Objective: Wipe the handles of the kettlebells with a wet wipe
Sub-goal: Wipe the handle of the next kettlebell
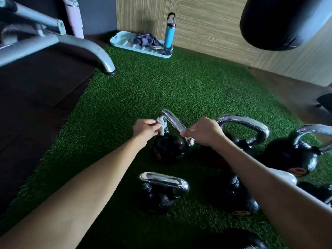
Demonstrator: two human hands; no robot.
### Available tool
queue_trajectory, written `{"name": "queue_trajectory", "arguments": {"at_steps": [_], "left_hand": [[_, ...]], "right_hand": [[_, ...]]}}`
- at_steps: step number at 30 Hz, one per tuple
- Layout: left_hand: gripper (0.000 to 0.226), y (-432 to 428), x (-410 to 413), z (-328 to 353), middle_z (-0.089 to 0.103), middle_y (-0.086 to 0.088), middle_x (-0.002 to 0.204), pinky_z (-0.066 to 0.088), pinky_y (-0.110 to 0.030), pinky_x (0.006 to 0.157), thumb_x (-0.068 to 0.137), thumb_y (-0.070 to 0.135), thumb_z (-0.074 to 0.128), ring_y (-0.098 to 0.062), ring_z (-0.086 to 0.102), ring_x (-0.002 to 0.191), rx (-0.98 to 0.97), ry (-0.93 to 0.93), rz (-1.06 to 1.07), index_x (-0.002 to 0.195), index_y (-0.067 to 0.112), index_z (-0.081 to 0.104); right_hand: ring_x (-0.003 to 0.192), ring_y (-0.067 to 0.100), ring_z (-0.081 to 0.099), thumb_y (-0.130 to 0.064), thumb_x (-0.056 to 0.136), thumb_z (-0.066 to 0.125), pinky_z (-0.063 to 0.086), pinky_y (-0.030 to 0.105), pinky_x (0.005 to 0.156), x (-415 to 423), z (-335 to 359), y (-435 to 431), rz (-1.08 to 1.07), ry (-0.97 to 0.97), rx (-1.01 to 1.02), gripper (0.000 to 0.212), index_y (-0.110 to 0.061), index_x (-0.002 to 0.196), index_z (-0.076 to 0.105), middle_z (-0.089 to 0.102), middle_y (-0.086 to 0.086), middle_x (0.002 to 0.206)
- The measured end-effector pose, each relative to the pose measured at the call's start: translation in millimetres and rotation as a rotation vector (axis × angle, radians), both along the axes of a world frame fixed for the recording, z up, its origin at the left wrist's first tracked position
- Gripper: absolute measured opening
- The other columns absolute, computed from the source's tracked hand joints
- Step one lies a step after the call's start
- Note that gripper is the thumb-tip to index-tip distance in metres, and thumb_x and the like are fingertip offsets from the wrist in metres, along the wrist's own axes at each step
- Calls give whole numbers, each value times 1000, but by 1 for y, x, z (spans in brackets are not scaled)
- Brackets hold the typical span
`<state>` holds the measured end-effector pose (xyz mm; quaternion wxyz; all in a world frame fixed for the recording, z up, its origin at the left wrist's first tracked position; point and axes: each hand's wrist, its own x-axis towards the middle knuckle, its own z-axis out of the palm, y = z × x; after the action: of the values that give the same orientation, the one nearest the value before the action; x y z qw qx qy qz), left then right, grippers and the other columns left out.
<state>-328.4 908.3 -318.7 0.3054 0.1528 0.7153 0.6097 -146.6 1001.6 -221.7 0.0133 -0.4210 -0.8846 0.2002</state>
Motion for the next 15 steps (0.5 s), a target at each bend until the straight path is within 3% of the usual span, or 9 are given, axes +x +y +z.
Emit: {"name": "queue_trajectory", "arguments": {"at_steps": [2, 4, 5, 6, 8, 9, 13, 15], "left_hand": [[38, 8, 9, -8, 76, -15, 104, 64, -30, 70, 81, 9, 83, -22, 76, 82, -18, -72, 34, 117, 2, 73], [37, 13, 9, -9, 77, -16, 103, 64, -33, 74, 81, 11, 84, -21, 77, 80, -16, -80, 71, 116, 4, 74], [35, 15, 6, -6, 77, -15, 103, 64, -33, 74, 82, 12, 84, -19, 76, 79, 0, -73, 87, 115, 4, 75], [33, 16, 3, -2, 77, -14, 102, 64, -31, 74, 83, 12, 83, -19, 76, 79, 25, -70, 102, 114, 4, 75], [29, 17, -2, 6, 76, -12, 100, 63, -28, 71, 84, 11, 81, -17, 76, 79, 76, -91, 118, 110, 3, 75], [27, 17, -3, 7, 76, -11, 100, 63, -26, 69, 83, 10, 81, -17, 75, 79, 93, -116, 122, 109, 3, 75], [25, 19, 6, 7, 77, -17, 95, 62, -26, 69, 81, 8, 83, -19, 75, 76, 133, -316, 195, 104, 0, 77], [23, 19, 13, 9, 77, -19, 93, 62, -26, 69, 81, 4, 82, -20, 75, 73, 185, -359, 201, 103, -2, 77]], "right_hand": [[40, 8, 39, -53, 85, 73, 33, 21, 48, 4, 4, -1, 0, -10, -87, 47, -9, 69, 70, 47, -6, 46], [53, 5, 59, -45, 88, 72, 39, 20, 53, 11, 9, 0, 21, 46, -239, 34, -12, 85, 77, 70, -7, 65], [77, 10, 71, -43, 89, 71, 47, 22, 63, 15, 10, 0, 32, 84, -311, 32, -12, 96, 78, 78, -4, 91], [104, 19, 70, -43, 89, 70, 51, 30, 81, 19, 11, 0, 36, 115, -358, 33, -13, 103, 77, 75, 1, 115], [127, 26, 57, -44, 89, 69, 37, 50, 110, 22, 11, 0, 43, 144, -418, 35, -16, 108, 75, 64, 4, 134], [128, 24, 56, -44, 88, 69, 30, 52, 114, 23, 12, 0, 43, 149, -428, 34, -17, 109, 75, 63, 3, 135], [111, 12, 57, -37, 89, 71, 29, 45, 113, 23, 15, -3, 1, 189, -521, 32, -16, 113, 74, 63, -12, 125], [116, 15, 52, -36, 89, 71, 27, 46, 114, 23, 17, -3, -17, 193, -531, 33, -15, 114, 74, 64, -4, 130]]}}
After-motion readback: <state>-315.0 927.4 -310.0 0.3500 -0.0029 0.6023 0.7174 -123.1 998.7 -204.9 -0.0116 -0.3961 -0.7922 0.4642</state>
